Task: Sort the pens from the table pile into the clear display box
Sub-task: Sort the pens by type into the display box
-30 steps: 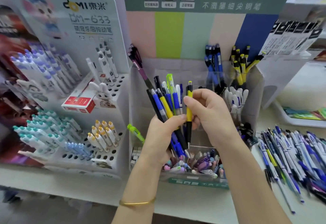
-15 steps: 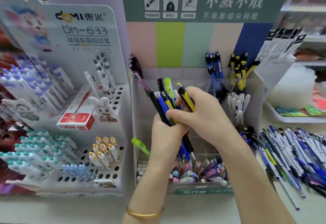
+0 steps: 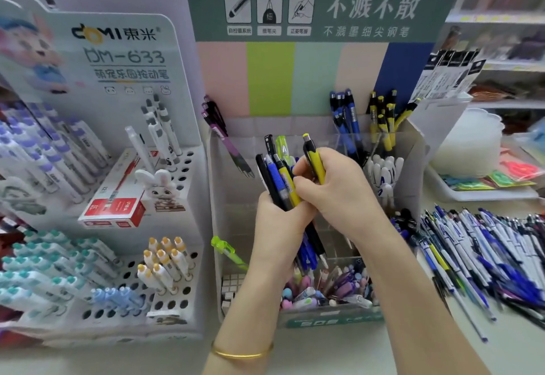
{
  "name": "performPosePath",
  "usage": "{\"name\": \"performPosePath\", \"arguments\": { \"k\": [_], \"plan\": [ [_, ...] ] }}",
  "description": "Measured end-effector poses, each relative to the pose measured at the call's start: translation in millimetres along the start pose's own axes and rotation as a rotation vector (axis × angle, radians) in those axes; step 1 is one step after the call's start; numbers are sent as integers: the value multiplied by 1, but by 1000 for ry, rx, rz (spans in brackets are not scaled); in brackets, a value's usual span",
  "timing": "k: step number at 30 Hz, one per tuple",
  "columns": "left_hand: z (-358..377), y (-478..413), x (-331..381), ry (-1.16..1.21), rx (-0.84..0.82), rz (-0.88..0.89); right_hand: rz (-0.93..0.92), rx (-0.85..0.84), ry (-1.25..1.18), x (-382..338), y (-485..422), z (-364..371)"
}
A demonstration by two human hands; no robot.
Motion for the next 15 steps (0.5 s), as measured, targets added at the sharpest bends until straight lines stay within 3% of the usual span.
{"name": "performPosePath", "arguments": {
  "k": [11,15],
  "plan": [
    [6,-6,-3,-212,22,2,111,-98,-157,10,-7,-8],
    [12,-7,-4,-209,18,-8,63,-46,-53,8,-9,-12]
  ]
}}
Point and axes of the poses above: each hand's wrist, its own y-axis away from the middle knuckle, its own z-axis out of the palm, x = y × z, the point moved 3 cm from there along -y, towards the middle knuckle, and after that the axes turned 1 degree about -z, right-handed, at the moved point
